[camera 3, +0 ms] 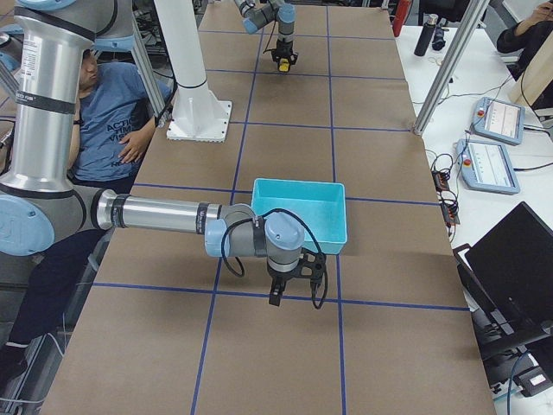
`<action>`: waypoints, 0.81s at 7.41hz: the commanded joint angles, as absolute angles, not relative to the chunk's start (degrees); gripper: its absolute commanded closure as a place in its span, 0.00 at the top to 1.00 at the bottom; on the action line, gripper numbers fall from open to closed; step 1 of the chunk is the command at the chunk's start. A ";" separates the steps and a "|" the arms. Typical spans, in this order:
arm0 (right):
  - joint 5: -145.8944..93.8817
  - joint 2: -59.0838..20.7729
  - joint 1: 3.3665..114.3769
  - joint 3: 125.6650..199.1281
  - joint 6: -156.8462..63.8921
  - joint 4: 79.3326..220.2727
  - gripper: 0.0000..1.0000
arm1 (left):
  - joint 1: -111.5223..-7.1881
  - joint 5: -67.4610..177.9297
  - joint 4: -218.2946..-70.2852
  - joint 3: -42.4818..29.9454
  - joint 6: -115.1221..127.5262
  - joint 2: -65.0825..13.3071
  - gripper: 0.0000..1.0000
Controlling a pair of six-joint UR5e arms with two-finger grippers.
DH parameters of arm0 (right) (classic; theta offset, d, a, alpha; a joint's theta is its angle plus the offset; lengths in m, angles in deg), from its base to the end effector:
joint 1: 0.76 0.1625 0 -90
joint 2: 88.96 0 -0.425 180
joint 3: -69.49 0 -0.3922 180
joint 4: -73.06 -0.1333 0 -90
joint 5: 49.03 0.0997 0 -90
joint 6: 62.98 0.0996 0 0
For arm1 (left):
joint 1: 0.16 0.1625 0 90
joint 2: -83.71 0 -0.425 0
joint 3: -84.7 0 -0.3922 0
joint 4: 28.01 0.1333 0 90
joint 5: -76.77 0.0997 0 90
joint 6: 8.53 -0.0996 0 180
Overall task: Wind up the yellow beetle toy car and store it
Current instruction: 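Release the car with the left gripper and lift the left arm away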
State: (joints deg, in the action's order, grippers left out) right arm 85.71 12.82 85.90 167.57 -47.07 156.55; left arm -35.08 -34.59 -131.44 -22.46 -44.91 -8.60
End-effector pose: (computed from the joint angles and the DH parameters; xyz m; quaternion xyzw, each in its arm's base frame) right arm 0.0393 -0.4107 0.6696 -0.0413 -0.3789 0.0919 0.9199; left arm 0.3717 -0.3778 0.4802 0.2457 0.2206 0.7115 0.6203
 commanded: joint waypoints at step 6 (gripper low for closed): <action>85.71 12.81 85.90 167.58 -47.07 156.55 1.00 | -40.83 -34.77 -130.85 -23.32 -44.66 -8.66 1.00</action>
